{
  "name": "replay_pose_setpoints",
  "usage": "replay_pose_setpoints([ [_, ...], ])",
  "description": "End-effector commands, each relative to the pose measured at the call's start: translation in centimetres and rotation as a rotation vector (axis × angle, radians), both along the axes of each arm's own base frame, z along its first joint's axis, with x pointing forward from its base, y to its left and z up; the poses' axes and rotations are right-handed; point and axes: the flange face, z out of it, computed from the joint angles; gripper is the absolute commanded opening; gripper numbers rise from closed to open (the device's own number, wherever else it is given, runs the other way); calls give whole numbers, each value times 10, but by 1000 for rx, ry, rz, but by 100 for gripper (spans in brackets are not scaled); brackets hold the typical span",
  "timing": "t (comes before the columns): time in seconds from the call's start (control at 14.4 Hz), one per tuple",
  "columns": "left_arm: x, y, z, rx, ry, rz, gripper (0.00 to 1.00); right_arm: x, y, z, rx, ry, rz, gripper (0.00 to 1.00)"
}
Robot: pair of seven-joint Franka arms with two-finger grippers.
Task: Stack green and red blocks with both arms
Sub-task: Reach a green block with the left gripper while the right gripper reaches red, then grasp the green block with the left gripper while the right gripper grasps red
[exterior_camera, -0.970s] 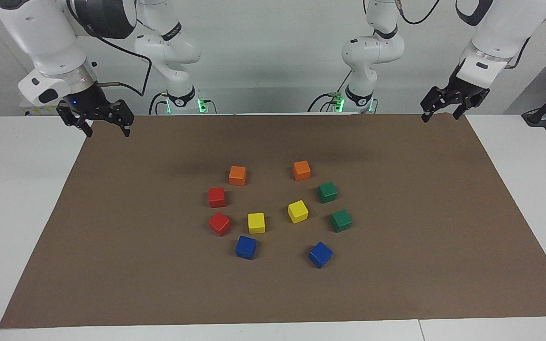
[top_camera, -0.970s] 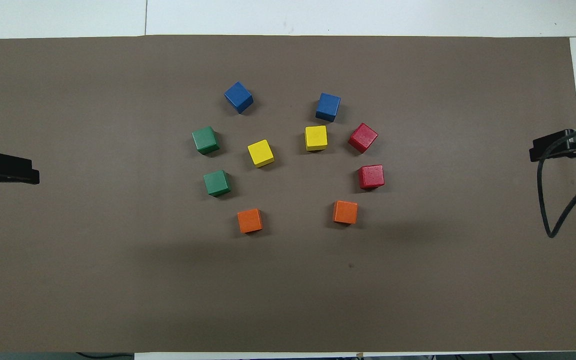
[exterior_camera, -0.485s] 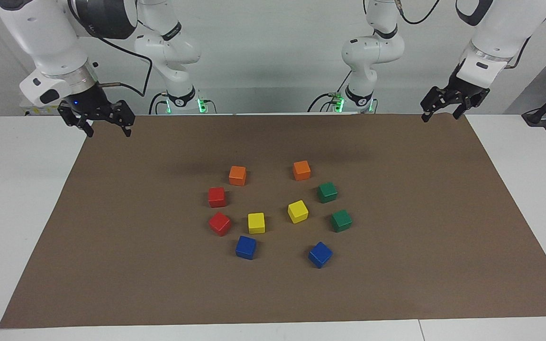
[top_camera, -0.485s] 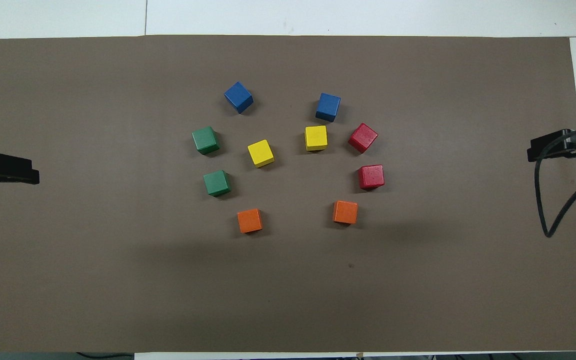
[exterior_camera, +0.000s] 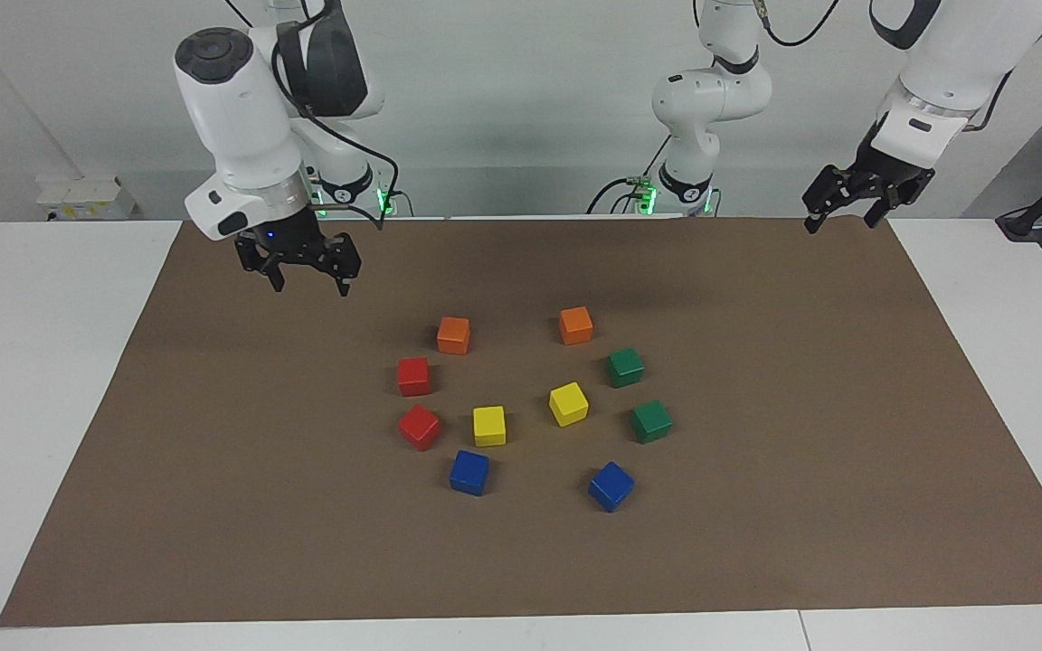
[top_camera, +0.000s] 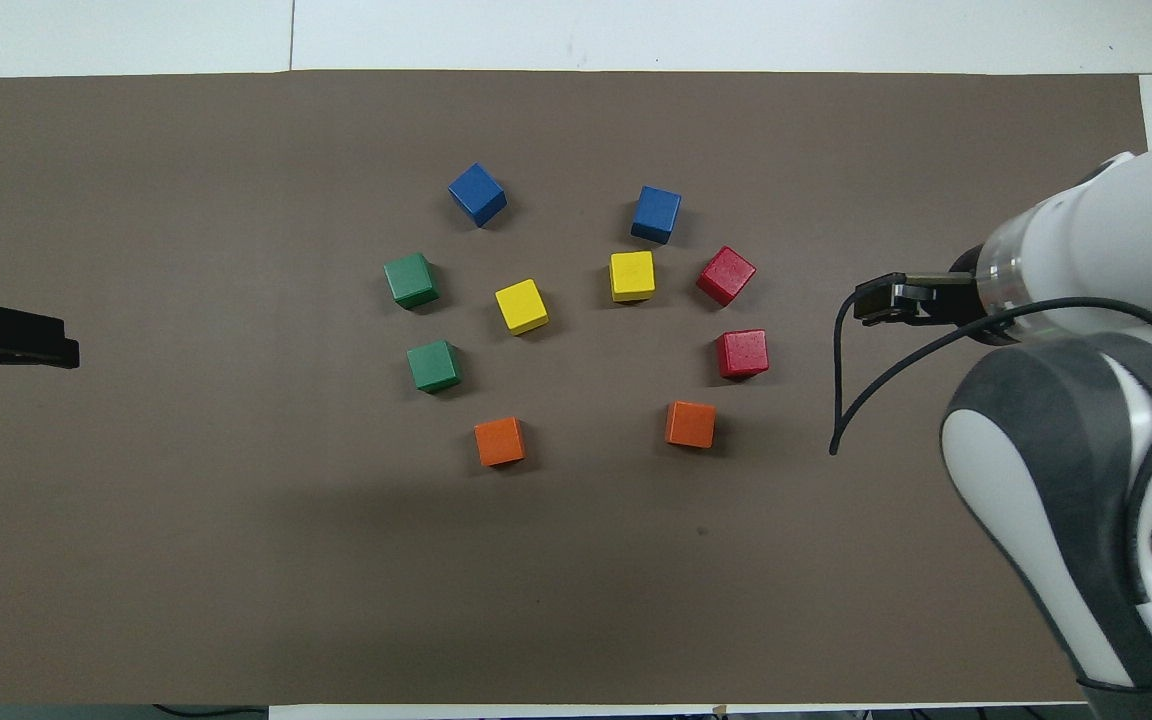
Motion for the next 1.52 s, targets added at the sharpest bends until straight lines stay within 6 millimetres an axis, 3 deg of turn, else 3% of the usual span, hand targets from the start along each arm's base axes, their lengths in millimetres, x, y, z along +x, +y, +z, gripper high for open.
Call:
replay_pose_setpoints([
  [0.0, -3, -17, -11, -16, -39, 40, 100, -4, 13, -40, 9, -20, -11, 100],
  [0.21, 0, -71, -42, -25, -49, 42, 100, 3, 23, -83, 20, -49, 0, 100],
  [0.35, 5, -107, -71, -34, -60, 43, 100, 8, 30, -98, 24, -54, 13, 100],
  [0.42, 6, -119, -85, -37, -67, 50, 100, 6, 44, -104, 22, -48, 42, 100],
  [0.55, 14, -159, -125, -42, -41, 36, 100, 6, 57, -111, 26, -56, 64, 100],
  [0.69, 25, -184, -159, -45, -31, 46, 100, 10, 58, -125, 29, -68, 73, 100],
  [0.97, 41, -197, -208, -38, 17, 44, 100, 14, 74, -145, 40, -89, 88, 100],
  [1.18, 45, -212, -230, -41, 19, 91, 100, 14, 76, -157, 42, -92, 94, 100],
  [1.45, 39, -247, -265, -18, 39, 187, 100, 4, 73, -175, 41, -90, 107, 100],
])
